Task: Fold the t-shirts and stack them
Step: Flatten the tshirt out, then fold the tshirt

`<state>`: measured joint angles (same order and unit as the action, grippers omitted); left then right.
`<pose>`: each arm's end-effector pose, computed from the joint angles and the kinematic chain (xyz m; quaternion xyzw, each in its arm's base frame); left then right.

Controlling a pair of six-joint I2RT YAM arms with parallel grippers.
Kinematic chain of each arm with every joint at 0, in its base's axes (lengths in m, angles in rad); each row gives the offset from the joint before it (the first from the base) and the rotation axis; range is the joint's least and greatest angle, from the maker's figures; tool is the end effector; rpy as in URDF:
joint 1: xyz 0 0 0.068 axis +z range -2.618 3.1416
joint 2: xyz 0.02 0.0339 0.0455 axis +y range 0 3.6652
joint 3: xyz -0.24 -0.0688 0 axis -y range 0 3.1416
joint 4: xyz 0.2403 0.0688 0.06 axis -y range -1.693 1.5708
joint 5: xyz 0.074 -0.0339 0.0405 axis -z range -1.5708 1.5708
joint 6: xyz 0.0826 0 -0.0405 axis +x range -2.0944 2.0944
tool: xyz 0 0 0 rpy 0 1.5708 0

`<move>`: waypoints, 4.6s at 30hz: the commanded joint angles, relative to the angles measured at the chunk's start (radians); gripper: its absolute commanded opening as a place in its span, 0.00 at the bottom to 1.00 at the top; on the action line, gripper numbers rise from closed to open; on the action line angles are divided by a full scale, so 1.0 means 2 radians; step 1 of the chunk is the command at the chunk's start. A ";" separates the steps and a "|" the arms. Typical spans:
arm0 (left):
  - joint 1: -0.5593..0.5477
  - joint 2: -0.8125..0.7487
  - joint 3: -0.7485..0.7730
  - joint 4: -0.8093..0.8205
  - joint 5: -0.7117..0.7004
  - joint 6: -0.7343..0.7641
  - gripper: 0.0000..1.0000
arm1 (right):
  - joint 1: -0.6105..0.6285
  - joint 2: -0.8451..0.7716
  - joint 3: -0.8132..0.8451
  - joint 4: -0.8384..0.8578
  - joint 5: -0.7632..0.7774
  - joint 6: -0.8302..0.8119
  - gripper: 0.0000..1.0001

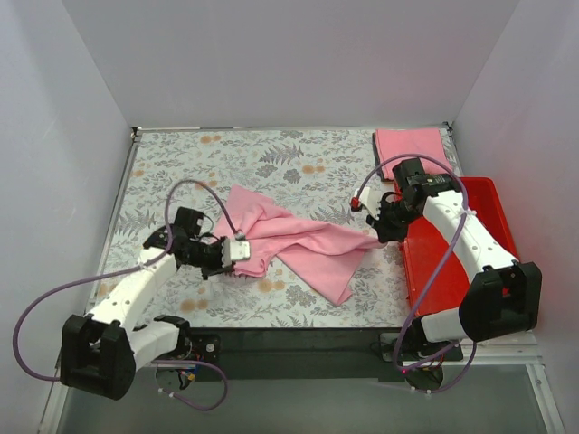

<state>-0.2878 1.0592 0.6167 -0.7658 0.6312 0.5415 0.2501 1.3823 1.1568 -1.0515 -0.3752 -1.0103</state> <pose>0.1734 -0.1022 0.1426 0.4279 0.8333 -0.2812 0.2086 0.2506 0.0952 0.2096 -0.5948 0.7691 0.1180 0.2020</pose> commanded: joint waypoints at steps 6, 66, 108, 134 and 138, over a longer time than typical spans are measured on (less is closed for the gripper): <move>0.250 0.182 0.420 0.005 0.093 -0.310 0.00 | -0.001 0.043 0.244 0.071 0.075 0.040 0.01; 0.234 0.229 0.241 0.374 -0.068 -0.401 0.00 | 0.046 0.086 -0.034 0.589 0.051 0.007 0.01; 0.128 0.089 0.183 0.011 -0.148 -0.407 0.00 | -0.016 0.215 0.113 0.292 -0.024 -0.125 0.01; 0.114 0.103 0.113 -0.096 -0.108 -0.380 0.00 | -0.021 0.210 0.068 0.262 -0.001 -0.186 0.01; 0.114 0.109 0.103 -0.093 -0.113 -0.385 0.00 | -0.021 0.208 0.067 0.258 -0.002 -0.190 0.01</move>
<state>-0.0574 1.2800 0.8375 -0.9417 0.3962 -0.2169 0.2134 1.8084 1.2728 -0.4995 -0.3798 -1.3209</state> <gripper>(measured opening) 0.017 0.020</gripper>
